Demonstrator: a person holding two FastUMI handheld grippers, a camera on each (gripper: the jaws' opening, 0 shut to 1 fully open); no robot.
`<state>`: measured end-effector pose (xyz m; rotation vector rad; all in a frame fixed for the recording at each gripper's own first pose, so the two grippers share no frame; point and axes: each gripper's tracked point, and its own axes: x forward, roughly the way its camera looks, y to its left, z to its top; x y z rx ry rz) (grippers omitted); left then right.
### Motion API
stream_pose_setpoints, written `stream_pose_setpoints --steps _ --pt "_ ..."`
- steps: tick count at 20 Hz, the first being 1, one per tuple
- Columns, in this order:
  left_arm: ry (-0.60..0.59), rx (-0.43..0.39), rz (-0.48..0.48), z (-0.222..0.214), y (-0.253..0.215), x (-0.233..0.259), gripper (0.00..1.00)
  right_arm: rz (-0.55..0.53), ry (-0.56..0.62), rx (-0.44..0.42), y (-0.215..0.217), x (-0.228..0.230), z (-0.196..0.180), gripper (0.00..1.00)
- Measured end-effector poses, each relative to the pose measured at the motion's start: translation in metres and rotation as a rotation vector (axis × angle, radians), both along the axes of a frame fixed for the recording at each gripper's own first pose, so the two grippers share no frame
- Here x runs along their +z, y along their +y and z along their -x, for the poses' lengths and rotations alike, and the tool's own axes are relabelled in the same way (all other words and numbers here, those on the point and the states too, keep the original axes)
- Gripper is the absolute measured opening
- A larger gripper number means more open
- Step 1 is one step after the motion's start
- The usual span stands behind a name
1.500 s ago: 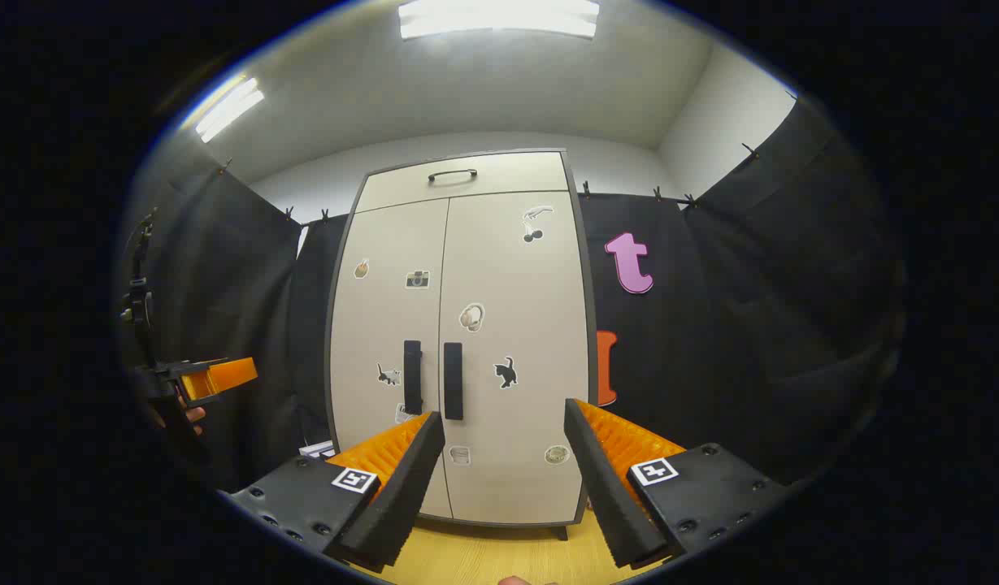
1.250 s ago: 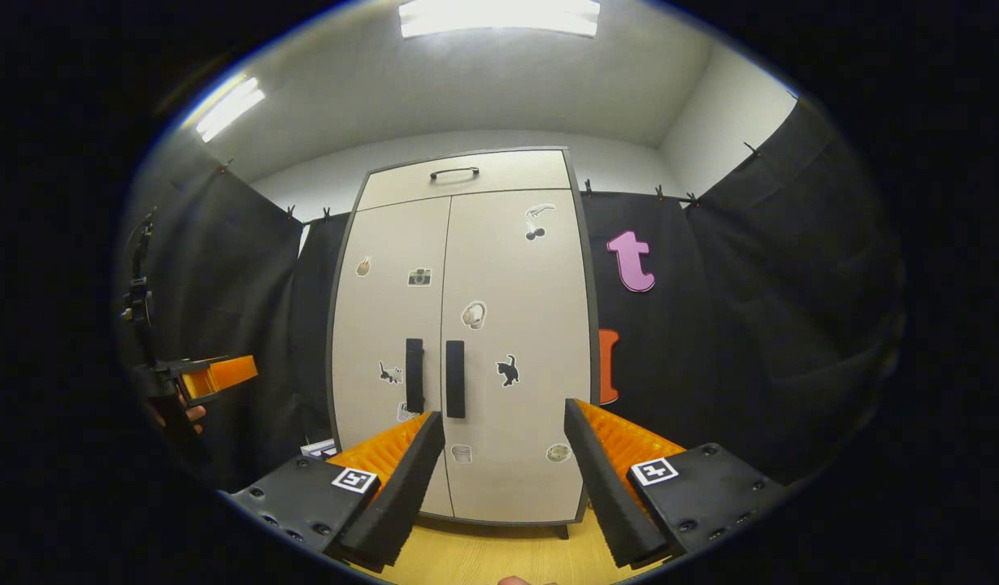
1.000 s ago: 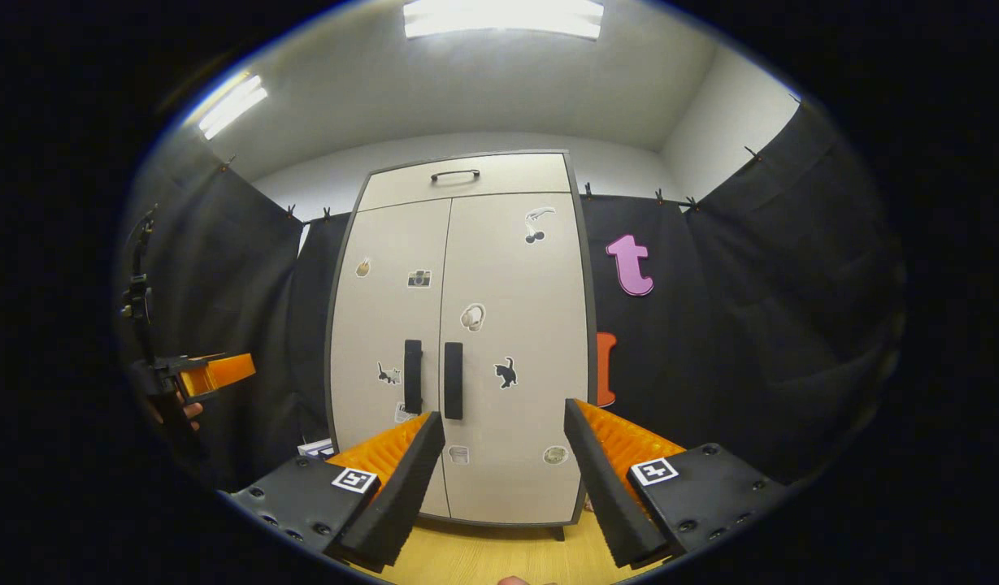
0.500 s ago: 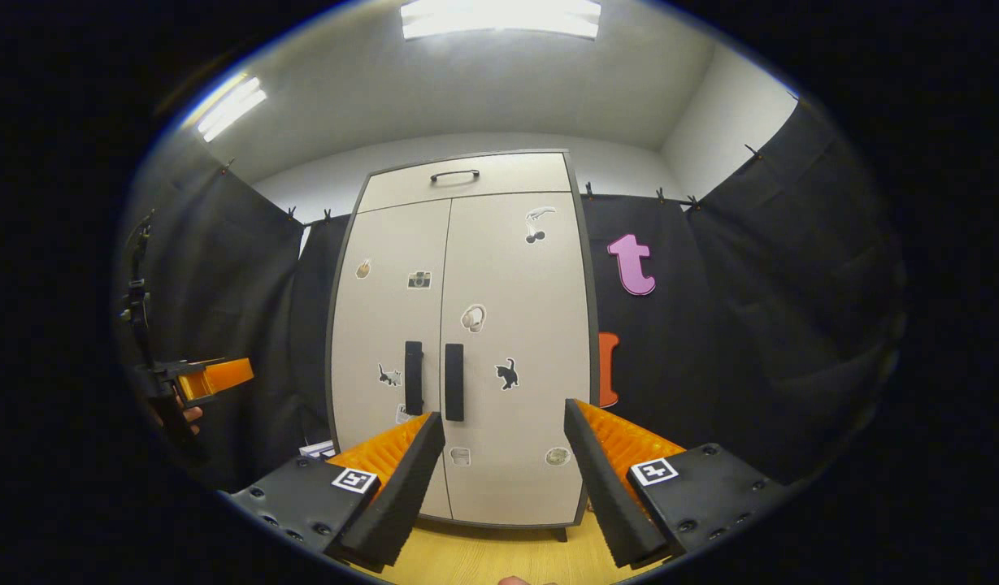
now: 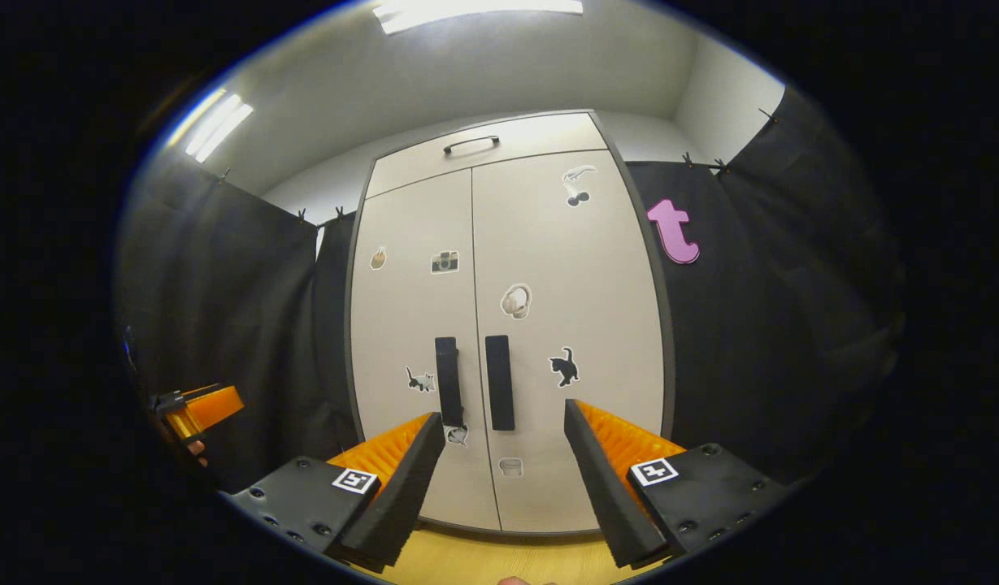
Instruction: Open the right door of the double-door shoe cabinet with the right hand, and open the left door with the left hand.
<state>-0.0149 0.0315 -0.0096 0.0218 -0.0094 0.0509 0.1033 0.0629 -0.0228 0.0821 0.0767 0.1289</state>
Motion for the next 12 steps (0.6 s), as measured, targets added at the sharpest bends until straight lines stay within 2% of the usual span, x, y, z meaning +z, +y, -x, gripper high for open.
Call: stream_pose_setpoints --steps 1,2,3,6,7,10,12 --pt "0.004 0.005 -0.002 0.002 0.003 -0.002 0.94 0.006 0.005 0.009 0.006 -0.004 -0.012 0.98" --pt "0.005 0.008 -0.004 0.004 0.006 -0.004 0.94 0.013 0.006 0.015 0.011 -0.007 -0.024 0.98" --pt "0.008 0.015 -0.006 0.006 0.01 -0.006 0.94 0.022 -0.003 0.016 0.014 -0.008 -0.035 0.93" --pt "0.006 0.037 -0.008 0.009 0.023 -0.009 0.94 0.031 0.005 -0.002 0.018 -0.014 -0.06 0.93" --pt "0.009 0.043 -0.006 0.01 0.027 -0.012 0.94 0.008 0.022 -0.002 0.02 -0.016 -0.067 0.98" --pt "0.011 0.057 -0.003 0.012 0.038 -0.016 0.95 -0.051 0.033 0.026 0.027 -0.009 -0.093 0.97" --pt "0.017 0.067 -0.005 0.012 0.044 -0.021 0.95 0.028 -0.006 -0.008 0.021 -0.006 -0.117 0.98"
